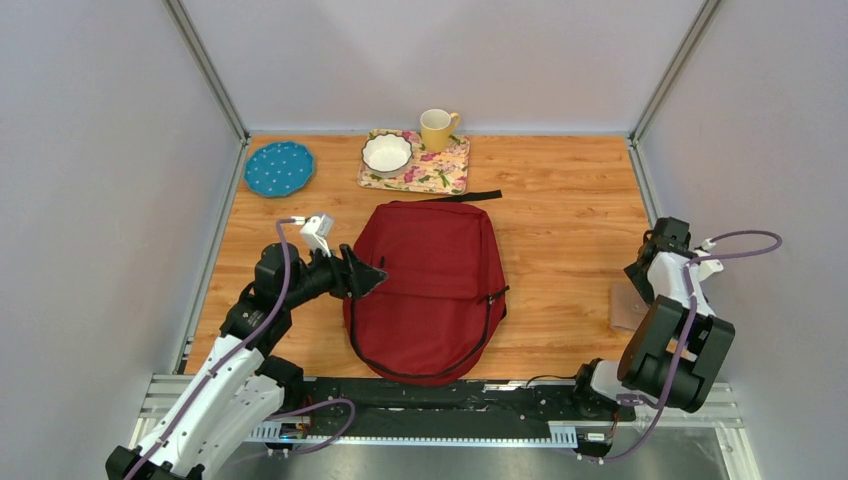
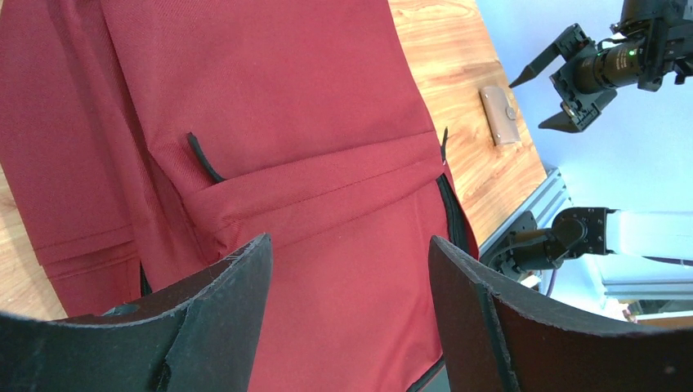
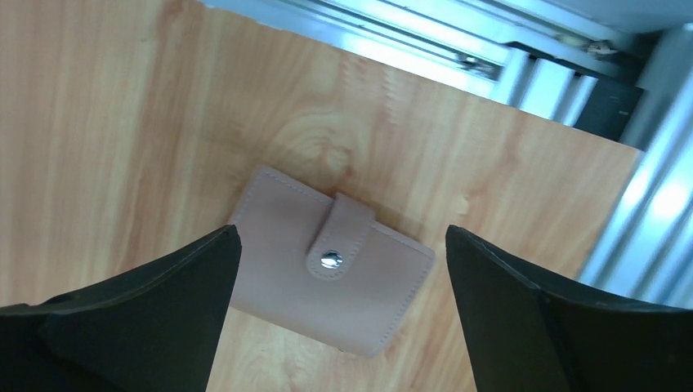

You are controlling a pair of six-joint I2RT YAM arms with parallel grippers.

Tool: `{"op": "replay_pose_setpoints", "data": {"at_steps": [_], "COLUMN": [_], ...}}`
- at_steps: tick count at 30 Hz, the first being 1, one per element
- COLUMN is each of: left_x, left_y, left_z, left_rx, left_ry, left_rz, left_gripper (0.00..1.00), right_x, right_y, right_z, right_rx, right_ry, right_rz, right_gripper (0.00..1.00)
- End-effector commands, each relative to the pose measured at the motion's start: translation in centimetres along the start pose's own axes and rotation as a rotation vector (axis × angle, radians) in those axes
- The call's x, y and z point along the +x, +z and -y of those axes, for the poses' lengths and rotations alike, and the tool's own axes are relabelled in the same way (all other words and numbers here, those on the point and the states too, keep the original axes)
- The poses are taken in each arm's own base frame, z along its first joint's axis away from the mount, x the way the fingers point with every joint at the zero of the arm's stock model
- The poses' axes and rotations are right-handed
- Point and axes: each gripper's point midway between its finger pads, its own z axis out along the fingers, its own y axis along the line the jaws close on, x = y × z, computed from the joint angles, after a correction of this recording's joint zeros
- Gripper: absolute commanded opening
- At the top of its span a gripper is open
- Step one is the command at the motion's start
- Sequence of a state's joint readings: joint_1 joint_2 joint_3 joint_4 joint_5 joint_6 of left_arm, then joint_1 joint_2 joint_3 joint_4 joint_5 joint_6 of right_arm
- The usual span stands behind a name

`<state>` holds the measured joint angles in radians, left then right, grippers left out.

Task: Pack the student bag
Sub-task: Move the personal item to the center of the board.

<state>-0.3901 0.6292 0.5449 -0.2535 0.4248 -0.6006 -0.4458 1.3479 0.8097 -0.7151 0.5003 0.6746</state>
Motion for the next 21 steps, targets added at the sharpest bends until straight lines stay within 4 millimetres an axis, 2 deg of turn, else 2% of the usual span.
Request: {"op": "replay_pose_setpoints", "data": {"at_steps": [1, 6, 8, 14, 15, 21], "left_x": [-0.6, -0.8, -0.8, -1.5, -1.7, -2.0], "left_y": [-0.3, -0.2, -0.2, -0.3, -0.2, 0.5], "left_z": [0.5, 0.9, 0.9, 0.7, 0.9, 2.0], "left_rx": [0.017, 0.033, 0.033, 0.000, 0.007, 0.016], "left_ry": [0.010, 0.004, 0.005, 0.016, 0.019, 0.041], "left_rz": [0.019, 0.013, 0.012, 0.021, 0.026, 0.016], "left_gripper": [0.77, 0.78, 0.78, 0.78, 0.78, 0.79], "right_x": [0.5, 3.3, 4.4, 8.1, 9.2, 11.8], "right_y": [1.0, 2.5, 2.3, -1.3, -1.6, -3.3], "right_z": [-4.7, -5.5, -6.3, -9.4, -9.3, -8.5], "right_rx": [-0.244, -0.259, -0.315, -0.589, -0.611, -0.683], "right_ry": [-0.006, -0.037, -0.044, -0.022, -0.025, -0.033], "right_rz": [-0.045, -0.161, -0.207, -0.388, -0.419, -0.484], "right_gripper": [1.00, 0.99, 0.96, 0.82, 0.81, 0.80]}}
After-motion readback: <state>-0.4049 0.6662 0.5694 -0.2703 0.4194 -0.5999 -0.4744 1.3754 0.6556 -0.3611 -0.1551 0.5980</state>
